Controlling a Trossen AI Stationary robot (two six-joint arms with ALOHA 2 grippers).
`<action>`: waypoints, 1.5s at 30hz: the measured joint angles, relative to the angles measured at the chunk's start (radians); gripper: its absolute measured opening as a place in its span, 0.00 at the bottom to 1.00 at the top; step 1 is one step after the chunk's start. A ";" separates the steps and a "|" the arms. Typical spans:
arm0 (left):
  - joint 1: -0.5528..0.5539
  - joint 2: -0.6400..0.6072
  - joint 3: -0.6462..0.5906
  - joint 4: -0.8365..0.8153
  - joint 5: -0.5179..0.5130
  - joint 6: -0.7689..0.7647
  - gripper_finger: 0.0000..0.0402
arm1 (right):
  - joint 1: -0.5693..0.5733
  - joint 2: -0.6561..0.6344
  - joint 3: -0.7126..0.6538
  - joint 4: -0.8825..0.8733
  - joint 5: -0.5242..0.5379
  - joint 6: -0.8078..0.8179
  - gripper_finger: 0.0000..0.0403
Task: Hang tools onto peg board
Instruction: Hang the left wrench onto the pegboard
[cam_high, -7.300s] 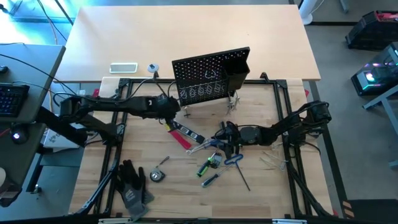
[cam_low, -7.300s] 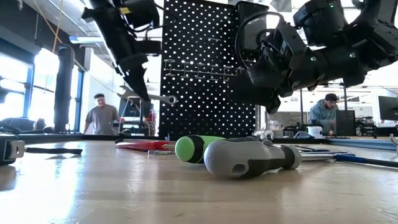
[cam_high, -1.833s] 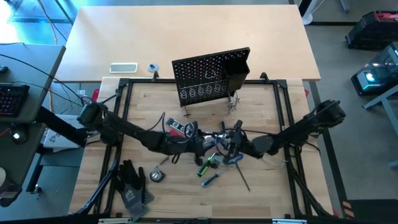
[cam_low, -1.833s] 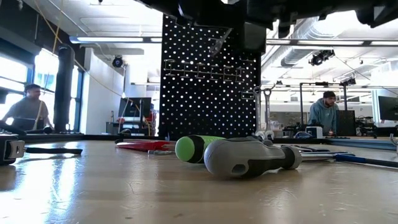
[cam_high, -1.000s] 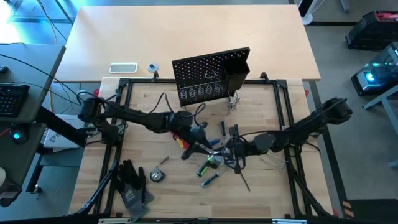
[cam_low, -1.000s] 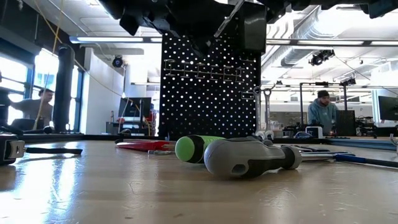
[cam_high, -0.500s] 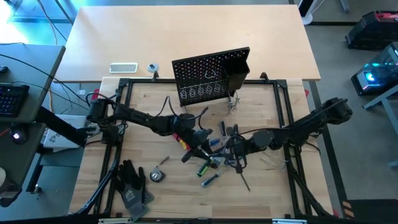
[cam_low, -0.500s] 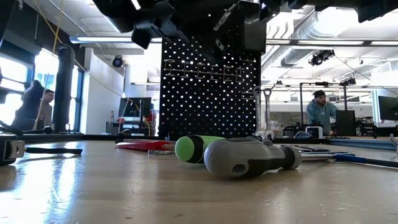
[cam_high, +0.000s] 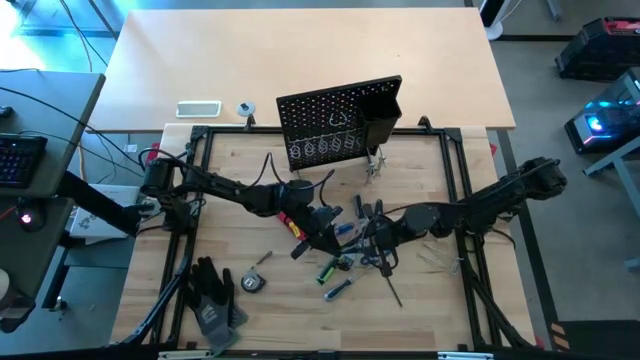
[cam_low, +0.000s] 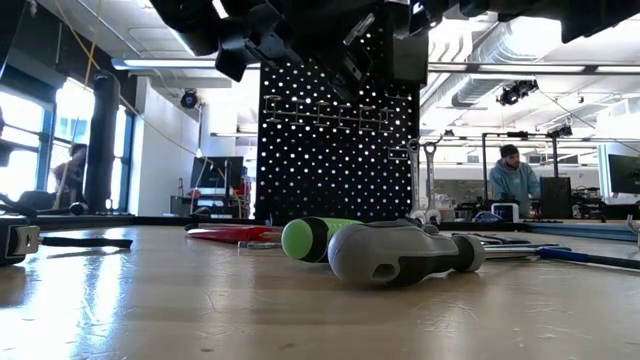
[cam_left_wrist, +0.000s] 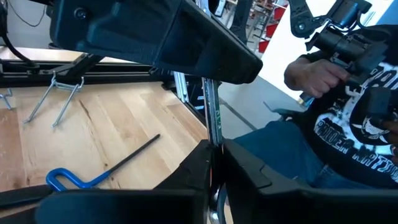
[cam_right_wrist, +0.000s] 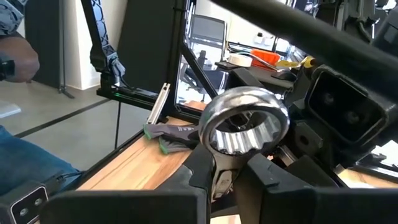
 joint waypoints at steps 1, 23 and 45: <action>0.000 0.000 0.000 0.001 0.000 0.000 0.07 | 0.000 0.000 0.000 0.001 -0.002 -0.003 0.08; -0.004 0.001 0.001 -0.030 -0.101 0.085 0.01 | -0.002 0.000 0.001 -0.066 0.056 0.022 0.12; -0.044 0.011 0.002 0.113 -0.532 0.263 0.00 | 0.175 -0.299 0.000 -0.627 0.622 0.178 0.38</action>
